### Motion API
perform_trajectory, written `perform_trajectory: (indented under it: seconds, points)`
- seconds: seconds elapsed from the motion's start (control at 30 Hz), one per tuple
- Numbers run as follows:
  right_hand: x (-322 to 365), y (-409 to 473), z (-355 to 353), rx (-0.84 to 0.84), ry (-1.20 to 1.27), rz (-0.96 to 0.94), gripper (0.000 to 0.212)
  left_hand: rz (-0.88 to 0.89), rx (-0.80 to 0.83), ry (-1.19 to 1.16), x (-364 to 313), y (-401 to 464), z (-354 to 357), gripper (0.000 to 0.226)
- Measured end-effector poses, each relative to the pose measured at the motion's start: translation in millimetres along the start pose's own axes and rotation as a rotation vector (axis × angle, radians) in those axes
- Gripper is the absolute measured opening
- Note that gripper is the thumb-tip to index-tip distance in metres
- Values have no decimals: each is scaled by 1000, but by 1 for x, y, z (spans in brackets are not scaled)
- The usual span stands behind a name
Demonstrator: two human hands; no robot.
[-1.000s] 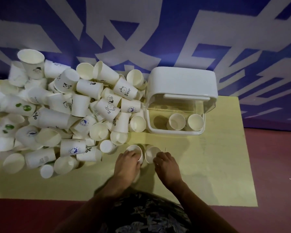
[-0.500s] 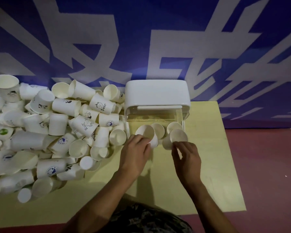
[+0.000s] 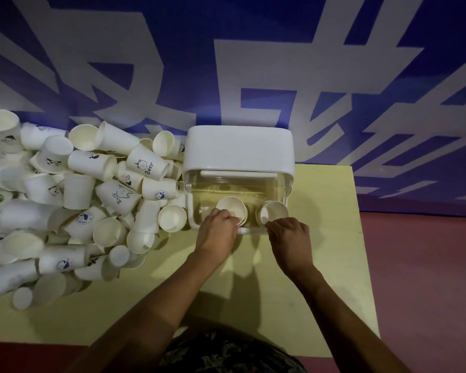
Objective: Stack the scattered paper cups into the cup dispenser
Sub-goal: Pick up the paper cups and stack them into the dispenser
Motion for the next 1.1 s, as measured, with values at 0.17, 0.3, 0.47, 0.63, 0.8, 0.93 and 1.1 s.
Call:
perform_trajectory:
  seconds: [0.17, 0.3, 0.47, 0.63, 0.8, 0.93, 1.1]
  points:
    - [-5, 10, 17, 76, 86, -17, 25, -96, -29, -208, 10, 5, 14, 29]
    - [-1, 8, 1, -100, 315, -44, 29, -186, -362, -561, 35, -14, -10, 19]
    - [33, -6, 12, -28, 704, -5, 26, -459, -520, -1020, 89, -71, 0, 17]
    - [89, -22, 72, 300, 913, 137, 36, -823, -636, -1092, 151, -142, 30, 20]
    - [132, -31, 112, 391, 845, 166, 42, -934, -737, -923, 194, -193, 24, 24]
    - [157, -19, 115, 301, 746, 119, 39, -907, -783, -879, 222, -204, 9, 32]
    - [189, 4, 114, 192, 574, 65, 39, -827, -692, -913, 251, -196, 12, 43]
Point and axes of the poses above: each hand's wrist, its own y-axis towards the middle knuckle, its own z-axis out of the palm, x = y × z, the point moved 8 cm from there along y, towards the middle knuckle, and after that the axes turned 2 degrees about z, right-handed, at the moved point
